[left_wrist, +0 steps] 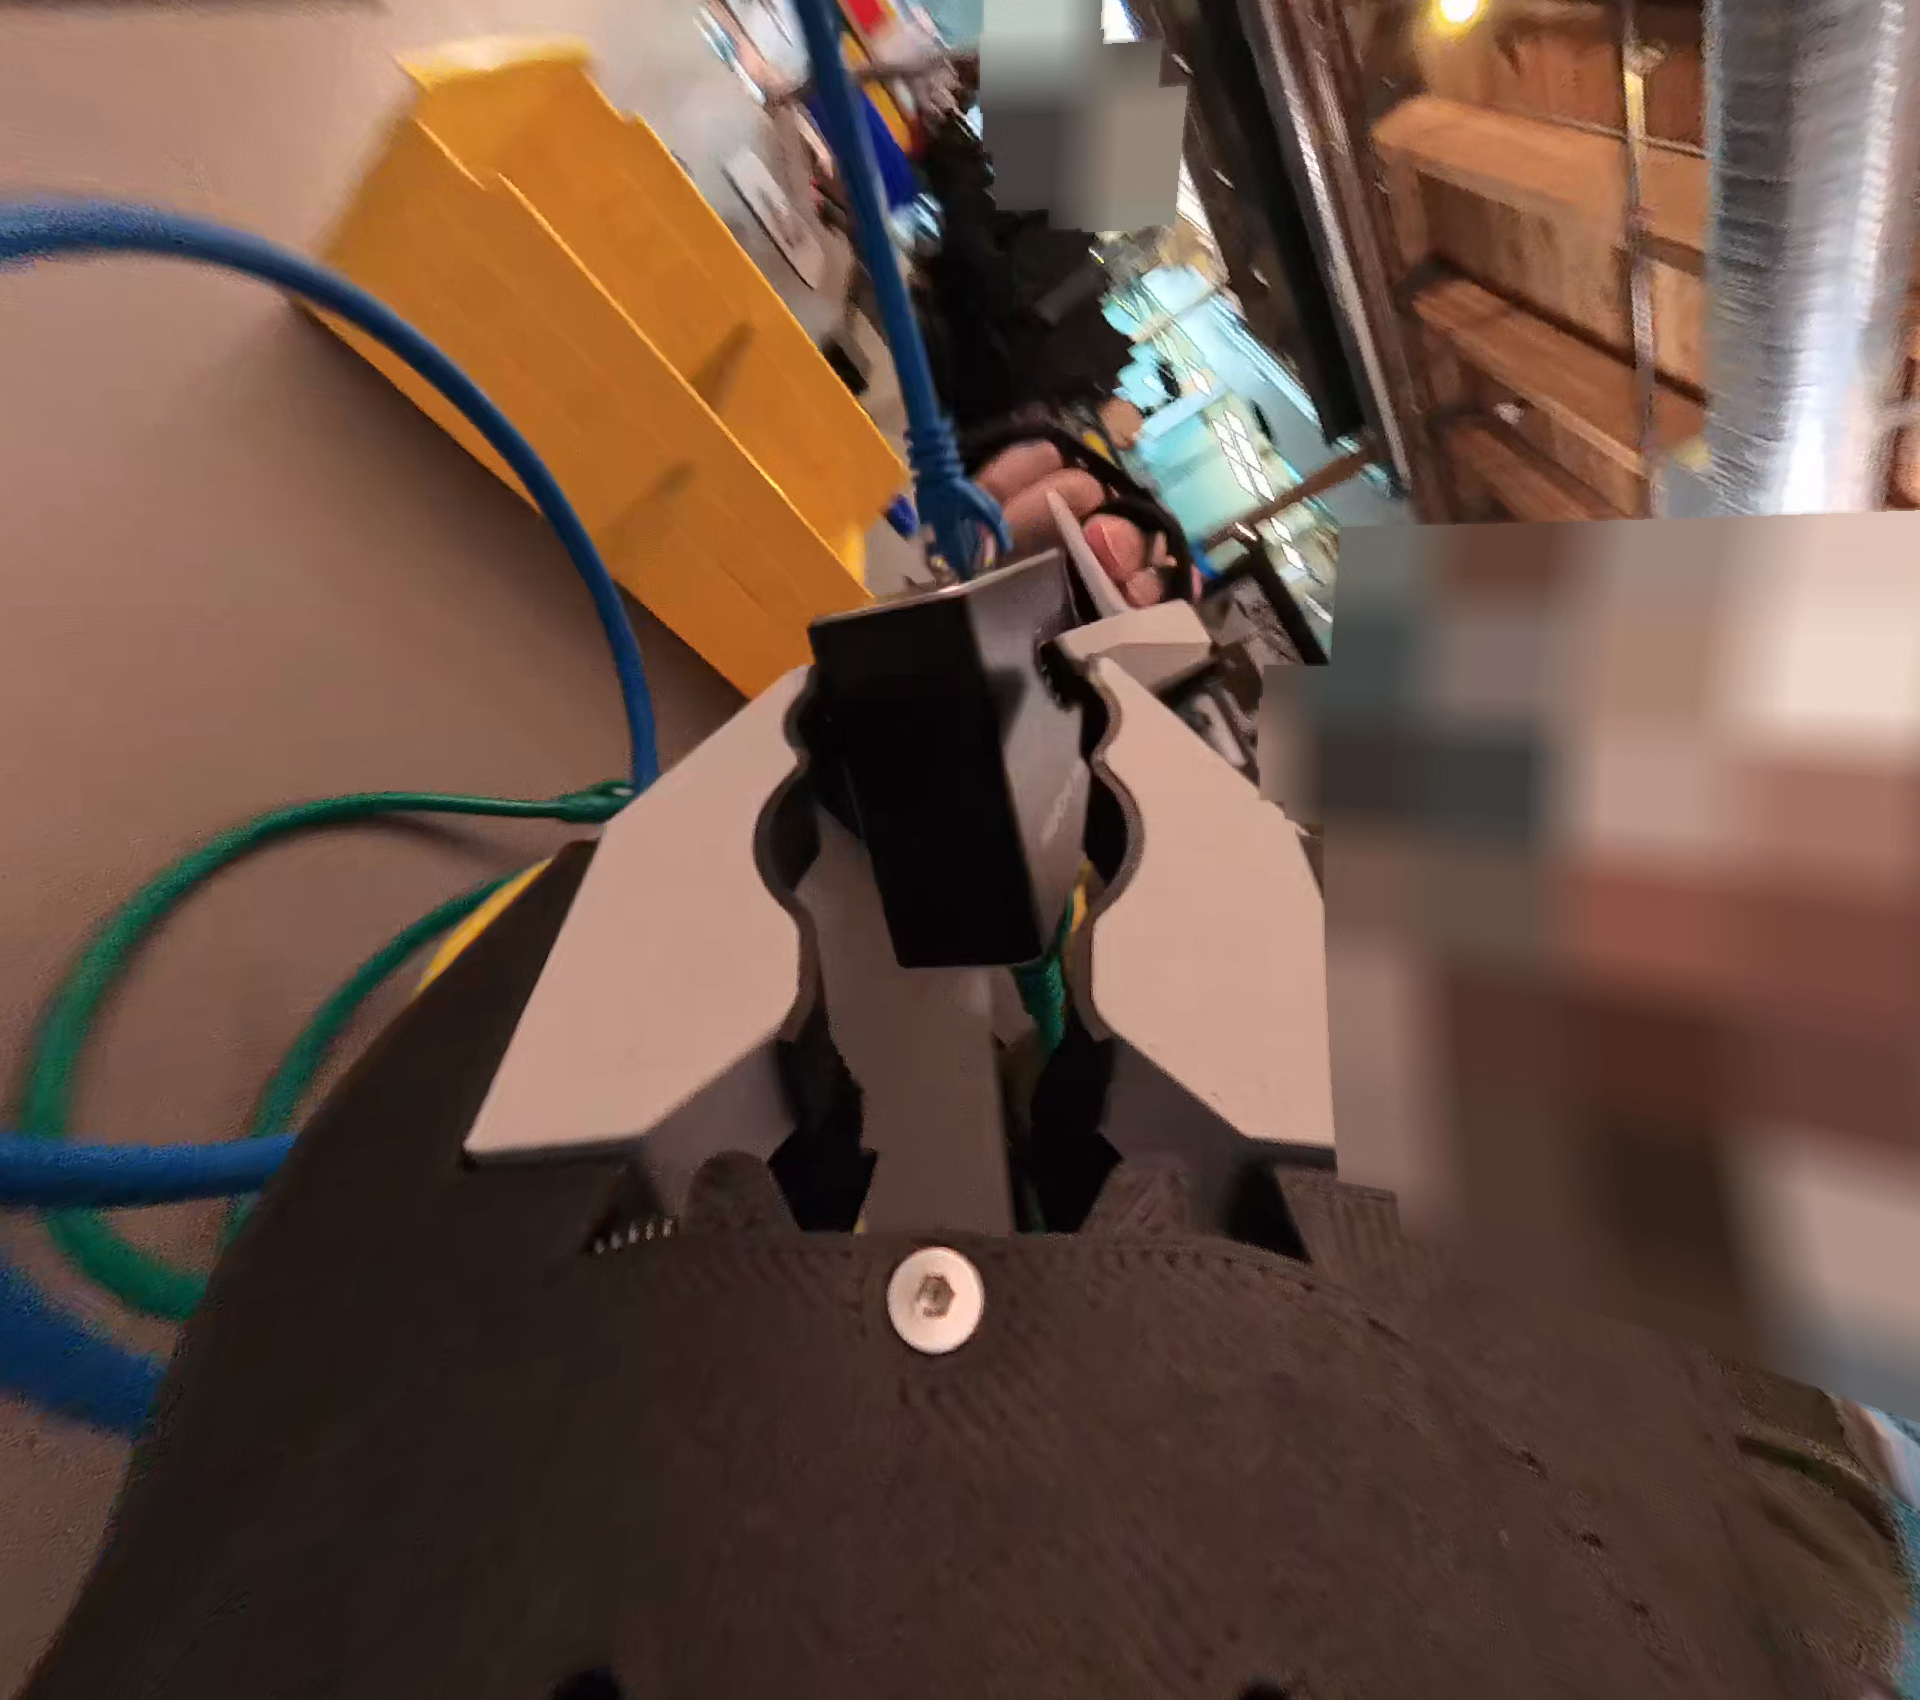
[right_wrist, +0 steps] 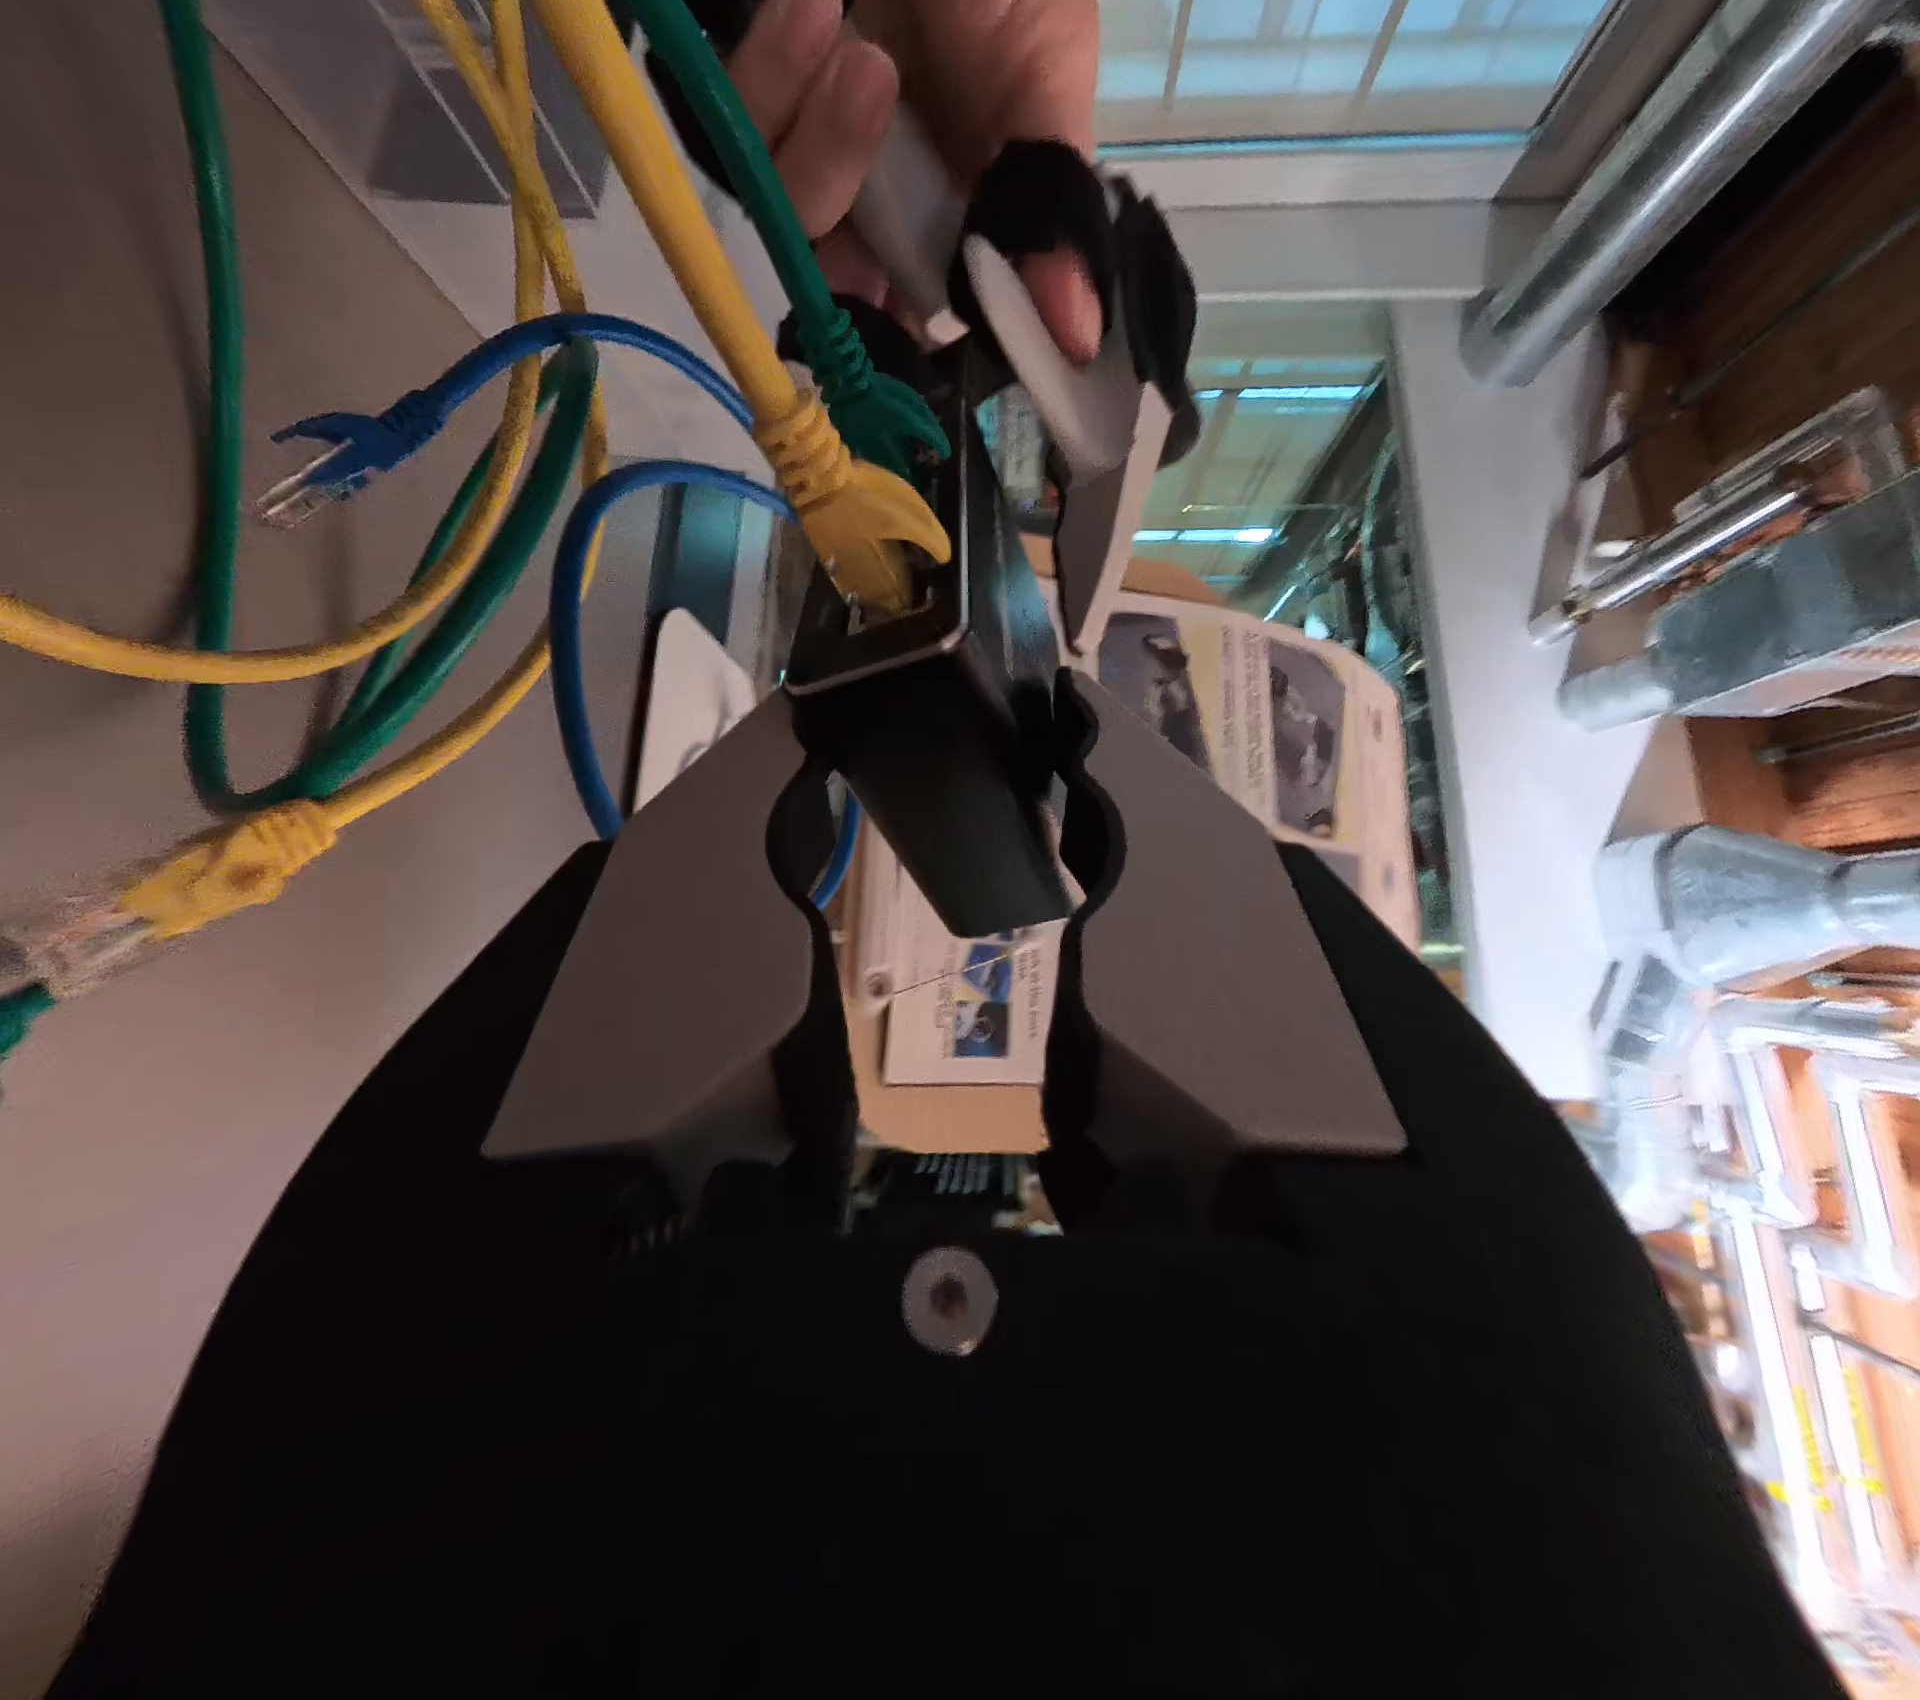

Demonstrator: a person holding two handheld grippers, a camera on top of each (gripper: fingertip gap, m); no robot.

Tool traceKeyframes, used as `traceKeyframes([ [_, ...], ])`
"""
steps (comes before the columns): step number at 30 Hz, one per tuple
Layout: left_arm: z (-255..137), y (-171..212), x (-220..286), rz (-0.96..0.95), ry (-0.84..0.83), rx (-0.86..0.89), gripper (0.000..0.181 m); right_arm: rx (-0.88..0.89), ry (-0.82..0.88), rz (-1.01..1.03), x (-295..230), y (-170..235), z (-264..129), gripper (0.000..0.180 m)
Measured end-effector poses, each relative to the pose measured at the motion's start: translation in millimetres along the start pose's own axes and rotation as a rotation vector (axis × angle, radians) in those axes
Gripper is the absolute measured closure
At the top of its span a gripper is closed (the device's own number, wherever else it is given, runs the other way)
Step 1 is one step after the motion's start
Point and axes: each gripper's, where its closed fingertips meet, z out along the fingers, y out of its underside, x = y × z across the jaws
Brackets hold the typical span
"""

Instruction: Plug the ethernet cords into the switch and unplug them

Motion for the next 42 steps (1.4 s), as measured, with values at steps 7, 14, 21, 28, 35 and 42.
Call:
traceKeyframes([
  [7,-47,-44,30,0.32,-0.145,0.284,0.123,-0.118,-0.136,0.139,-15,17,8,0.147],
  [14,4,10,28,1.029,-0.745,-0.2,0.098,-0.225,-0.273,0.267,-27,31,7,0.148],
  [21,14,13,-19,1.315,-1.158,-0.491,0.112,-0.23,-0.321,0.343,-24,28,0,0.148],
  [28,26,20,-31,1.417,-1.111,-0.565,0.145,-0.238,-0.318,0.293,-24,33,-2,0.148],
  [35,17,15,-16,1.384,-1.086,-0.515,0.151,-0.146,-0.237,0.269,-5,40,-13,0.131],
  [42,12,8,48,1.389,-0.915,-0.258,0.152,0.201,-0.379,0.866,16,34,-41,0.102],
])
